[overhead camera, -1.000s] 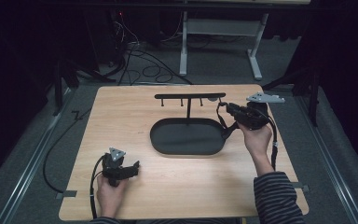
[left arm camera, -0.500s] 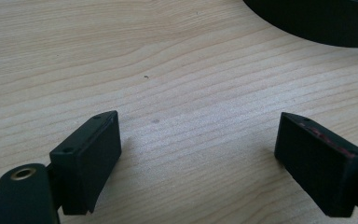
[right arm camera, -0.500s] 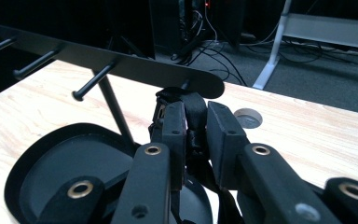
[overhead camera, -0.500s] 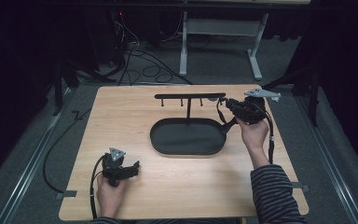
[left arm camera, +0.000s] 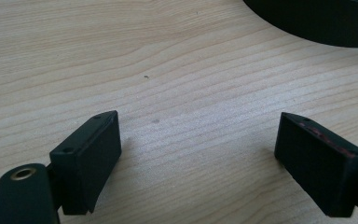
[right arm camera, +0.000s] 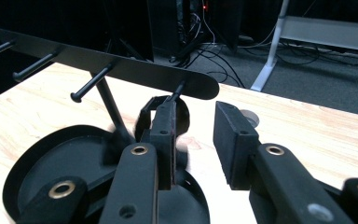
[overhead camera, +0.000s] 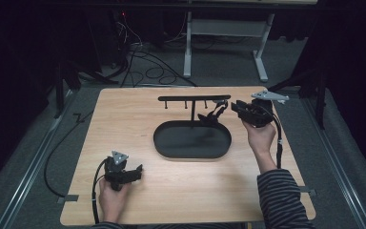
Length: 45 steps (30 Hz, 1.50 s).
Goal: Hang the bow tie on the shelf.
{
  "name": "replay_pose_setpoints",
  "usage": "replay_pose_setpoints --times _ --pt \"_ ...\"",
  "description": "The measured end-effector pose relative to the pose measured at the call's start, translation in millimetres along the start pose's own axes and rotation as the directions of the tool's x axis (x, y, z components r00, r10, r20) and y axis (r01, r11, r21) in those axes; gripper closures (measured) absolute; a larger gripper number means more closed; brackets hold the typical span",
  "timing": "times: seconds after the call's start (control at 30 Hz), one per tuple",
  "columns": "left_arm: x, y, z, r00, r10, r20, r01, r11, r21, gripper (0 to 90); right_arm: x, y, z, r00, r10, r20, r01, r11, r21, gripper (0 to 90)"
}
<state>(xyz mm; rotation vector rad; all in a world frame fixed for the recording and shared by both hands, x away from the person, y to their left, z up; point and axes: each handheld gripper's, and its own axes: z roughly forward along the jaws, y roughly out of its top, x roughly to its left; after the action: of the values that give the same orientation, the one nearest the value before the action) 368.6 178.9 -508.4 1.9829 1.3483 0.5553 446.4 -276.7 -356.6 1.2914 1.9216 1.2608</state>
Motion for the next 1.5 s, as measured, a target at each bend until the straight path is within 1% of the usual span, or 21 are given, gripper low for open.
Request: replay_pose_setpoints --times 0.13,0.5,0.6,0.7,0.8,0.93,1.03,1.1,1.2,1.3,1.5 --pt "0.0 0.0 0.0 1.0000 0.000 0.000 0.000 1.0000 0.000 14.9 -0.7 -3.0 -5.3 0.9999 -0.014 -0.007 0.014 1.000 0.000 70.1" --pt "0.0 0.0 0.1 1.0000 0.000 0.000 0.000 1.0000 0.000 14.9 -12.2 -12.4 -23.1 0.9999 0.012 -0.008 -0.012 1.000 -0.008 68.0" --pt "0.0 0.0 0.0 1.0000 0.000 0.000 0.000 1.0000 0.000 14.9 -14.9 -16.3 -28.7 0.9997 0.020 -0.012 -0.020 1.000 -0.019 67.8" --pt "0.0 0.0 0.1 1.0000 0.000 0.000 0.000 1.0000 0.000 14.9 -15.7 -18.1 -32.0 0.9997 0.019 -0.012 -0.019 1.000 -0.021 66.9" --pt "-0.1 0.0 0.1 1.0000 0.000 0.000 0.000 1.0000 0.000 14.9 -16.6 -19.6 -35.0 0.9993 0.026 -0.025 -0.027 0.999 -0.019 64.7" --pt "-0.1 0.0 0.1 1.0000 0.000 0.000 0.000 1.0000 0.000 14.9 -16.7 -21.7 -38.7 0.9993 0.024 -0.028 -0.025 0.999 -0.021 64.3" --pt "0.0 0.0 0.0 1.0000 0.000 0.000 0.000 1.0000 0.000 14.9 -17.3 -23.3 -41.6 0.9990 0.033 -0.029 -0.034 0.999 -0.021 63.8" --pt "0.0 0.0 0.0 1.0000 0.000 0.000 0.000 1.0000 0.000 14.9 -17.9 -24.2 -43.4 0.9992 0.028 -0.028 -0.028 0.999 -0.023 63.9" --pt "0.0 0.0 0.1 1.0000 0.000 0.000 0.000 1.0000 0.000 14.9 -18.8 -26.5 -46.6 0.9987 0.037 -0.035 -0.038 0.999 -0.027 63.7" --pt "0.0 0.0 0.1 1.0000 0.000 0.000 0.000 1.0000 0.000 14.9 -19.5 -28.5 -48.2 0.9987 0.036 -0.038 -0.036 0.999 -0.022 63.7" --pt "-0.1 0.0 0.1 1.0000 0.000 0.000 0.000 1.0000 0.000 14.9 -23.3 -35.7 -52.8 0.9981 0.049 -0.038 -0.049 0.999 -0.015 63.7"
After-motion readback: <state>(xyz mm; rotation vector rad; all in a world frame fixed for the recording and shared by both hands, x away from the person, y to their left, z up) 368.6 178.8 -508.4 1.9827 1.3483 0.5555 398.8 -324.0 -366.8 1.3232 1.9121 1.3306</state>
